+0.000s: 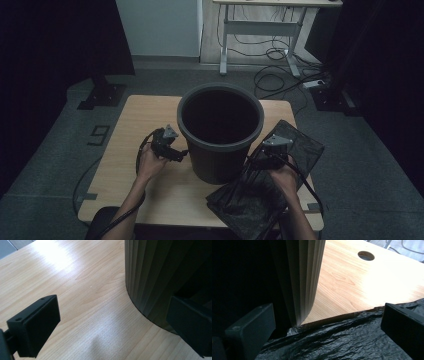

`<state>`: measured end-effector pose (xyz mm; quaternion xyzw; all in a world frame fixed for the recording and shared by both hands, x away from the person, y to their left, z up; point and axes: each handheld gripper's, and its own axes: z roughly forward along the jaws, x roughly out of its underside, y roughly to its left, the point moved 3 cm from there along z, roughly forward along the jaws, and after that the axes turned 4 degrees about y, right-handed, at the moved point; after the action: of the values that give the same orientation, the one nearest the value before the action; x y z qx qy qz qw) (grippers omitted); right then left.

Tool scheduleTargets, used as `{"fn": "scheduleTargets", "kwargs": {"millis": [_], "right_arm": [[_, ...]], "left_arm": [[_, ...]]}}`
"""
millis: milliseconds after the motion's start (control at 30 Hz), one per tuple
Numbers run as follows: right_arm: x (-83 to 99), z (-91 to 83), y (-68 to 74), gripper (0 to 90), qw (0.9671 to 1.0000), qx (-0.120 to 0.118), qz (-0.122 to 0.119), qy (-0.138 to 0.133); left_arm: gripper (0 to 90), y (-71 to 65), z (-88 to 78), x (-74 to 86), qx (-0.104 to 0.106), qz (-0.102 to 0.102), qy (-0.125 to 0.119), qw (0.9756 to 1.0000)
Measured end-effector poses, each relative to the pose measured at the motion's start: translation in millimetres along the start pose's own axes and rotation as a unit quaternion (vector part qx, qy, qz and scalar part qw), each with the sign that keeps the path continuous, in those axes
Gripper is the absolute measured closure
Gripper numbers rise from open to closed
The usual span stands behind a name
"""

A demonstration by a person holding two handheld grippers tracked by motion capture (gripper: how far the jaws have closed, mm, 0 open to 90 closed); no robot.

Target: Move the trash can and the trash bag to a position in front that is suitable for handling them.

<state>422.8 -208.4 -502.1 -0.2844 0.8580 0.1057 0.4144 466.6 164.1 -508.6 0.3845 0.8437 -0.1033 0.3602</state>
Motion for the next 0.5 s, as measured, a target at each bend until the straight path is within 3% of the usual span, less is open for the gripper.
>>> {"fn": "scheduleTargets", "kwargs": {"millis": [100,200,500], "right_arm": [[2.0,-0.2,0.8,0.0,0.9999,-0.012,0.002,0.001],[4.8,-3.9,1.3,0.0,0.9997,-0.02,0.004,0.01],[26.6,-10.0,-4.3,0.0,0.9991,-0.029,0.021,0.021]], "left_arm": [[0.0,-1.4,-5.8,6.3,0.005,-0.007,-0.009,0.9999],[0.0,-1.5,-14.4,18.4,0.007,0.0,0.0,1.0],[0.0,0.7,-26.6,63.2,0.013,-0.025,0.021,0.9994]]}}
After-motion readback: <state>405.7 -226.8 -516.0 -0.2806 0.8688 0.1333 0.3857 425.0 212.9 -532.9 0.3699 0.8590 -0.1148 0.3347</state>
